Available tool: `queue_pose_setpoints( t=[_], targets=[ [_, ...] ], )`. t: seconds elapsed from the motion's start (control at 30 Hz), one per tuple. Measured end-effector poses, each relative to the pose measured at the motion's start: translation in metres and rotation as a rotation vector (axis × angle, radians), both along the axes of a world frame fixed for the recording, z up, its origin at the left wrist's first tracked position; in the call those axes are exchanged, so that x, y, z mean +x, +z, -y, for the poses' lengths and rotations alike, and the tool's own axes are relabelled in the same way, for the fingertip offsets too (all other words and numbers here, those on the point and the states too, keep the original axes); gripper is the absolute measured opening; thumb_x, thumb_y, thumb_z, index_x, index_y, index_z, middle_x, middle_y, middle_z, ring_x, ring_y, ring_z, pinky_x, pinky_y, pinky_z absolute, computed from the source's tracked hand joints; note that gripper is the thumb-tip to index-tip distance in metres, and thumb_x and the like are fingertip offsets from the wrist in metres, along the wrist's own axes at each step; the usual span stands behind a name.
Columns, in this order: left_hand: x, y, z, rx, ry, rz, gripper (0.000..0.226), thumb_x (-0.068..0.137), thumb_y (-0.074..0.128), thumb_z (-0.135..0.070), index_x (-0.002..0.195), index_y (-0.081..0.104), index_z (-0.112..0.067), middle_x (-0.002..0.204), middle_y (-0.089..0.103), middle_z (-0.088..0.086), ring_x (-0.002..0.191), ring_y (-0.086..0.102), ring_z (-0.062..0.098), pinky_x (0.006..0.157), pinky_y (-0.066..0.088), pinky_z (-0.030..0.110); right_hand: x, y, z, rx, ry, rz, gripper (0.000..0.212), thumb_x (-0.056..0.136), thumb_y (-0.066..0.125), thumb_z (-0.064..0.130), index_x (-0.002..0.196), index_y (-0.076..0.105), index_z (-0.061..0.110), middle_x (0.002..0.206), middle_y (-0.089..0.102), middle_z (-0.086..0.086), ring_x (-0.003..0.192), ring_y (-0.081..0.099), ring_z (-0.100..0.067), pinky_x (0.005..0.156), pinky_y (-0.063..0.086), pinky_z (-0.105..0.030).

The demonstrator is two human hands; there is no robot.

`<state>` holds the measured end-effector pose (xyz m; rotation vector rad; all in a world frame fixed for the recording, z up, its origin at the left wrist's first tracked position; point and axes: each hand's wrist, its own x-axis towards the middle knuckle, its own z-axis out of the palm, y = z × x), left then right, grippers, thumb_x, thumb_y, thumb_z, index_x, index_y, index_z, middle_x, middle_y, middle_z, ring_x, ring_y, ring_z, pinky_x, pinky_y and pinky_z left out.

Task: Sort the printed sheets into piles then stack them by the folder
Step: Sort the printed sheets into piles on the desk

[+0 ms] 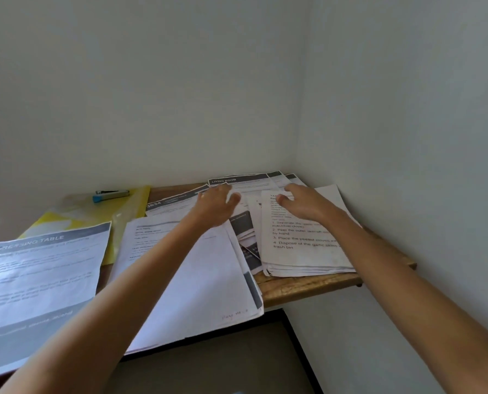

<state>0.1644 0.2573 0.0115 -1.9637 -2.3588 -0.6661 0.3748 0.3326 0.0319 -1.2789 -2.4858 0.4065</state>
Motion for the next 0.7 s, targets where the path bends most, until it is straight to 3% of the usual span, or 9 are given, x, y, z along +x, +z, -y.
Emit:
queue_pose_setpoints(
  t=[0.07, 0.2, 0.37, 0.7],
  targets=[
    [-0.024, -0.007, -0.002, 0.01, 0.096, -0.019, 0.054, 0.102, 0.026, -0.044, 0.141, 0.041, -0.01, 0.149, 0.04, 0.013, 0.139, 0.031, 0.031, 0.114, 0.019, 0.051, -0.027, 0.002, -0.007, -0.008, 0.053, -0.024, 0.058, 0.099, 0.039, 0.044, 0.145, 0.032, 0.009, 0.149, 0.036, -0.012, 0.134, 0.038, -0.027, 0.103, 0.034, -0.035],
    [-0.048, -0.031, 0.007, -0.09, 0.258, 0.0, 0.055, 0.102, 0.023, -0.043, 0.149, 0.028, -0.015, 0.158, 0.023, 0.01, 0.147, 0.011, 0.032, 0.117, 0.006, 0.053, -0.082, -0.006, -0.021, -0.026, 0.132, 0.049, 0.063, 0.099, 0.037, 0.045, 0.145, 0.027, 0.003, 0.15, 0.034, -0.017, 0.136, 0.034, -0.03, 0.107, 0.031, -0.038],
    [-0.051, -0.05, 0.007, -0.242, 0.287, -0.028, 0.059, 0.101, 0.015, -0.049, 0.153, 0.016, -0.02, 0.161, 0.009, 0.008, 0.148, 0.004, 0.03, 0.117, -0.004, 0.053, -0.136, -0.022, -0.045, -0.078, 0.05, 0.222, 0.081, 0.094, 0.034, 0.062, 0.149, 0.016, 0.005, 0.155, 0.023, -0.017, 0.143, 0.019, -0.035, 0.116, 0.015, -0.051],
    [-0.056, -0.055, 0.004, -0.236, 0.295, -0.043, 0.06, 0.1, 0.017, -0.05, 0.153, 0.015, -0.022, 0.162, 0.008, 0.007, 0.149, 0.005, 0.028, 0.117, -0.003, 0.052, -0.168, -0.029, -0.056, -0.001, -0.061, 0.18, 0.073, 0.082, 0.064, 0.051, 0.134, 0.042, 0.005, 0.14, 0.046, -0.013, 0.132, 0.039, -0.032, 0.115, 0.016, -0.053]
  ],
)
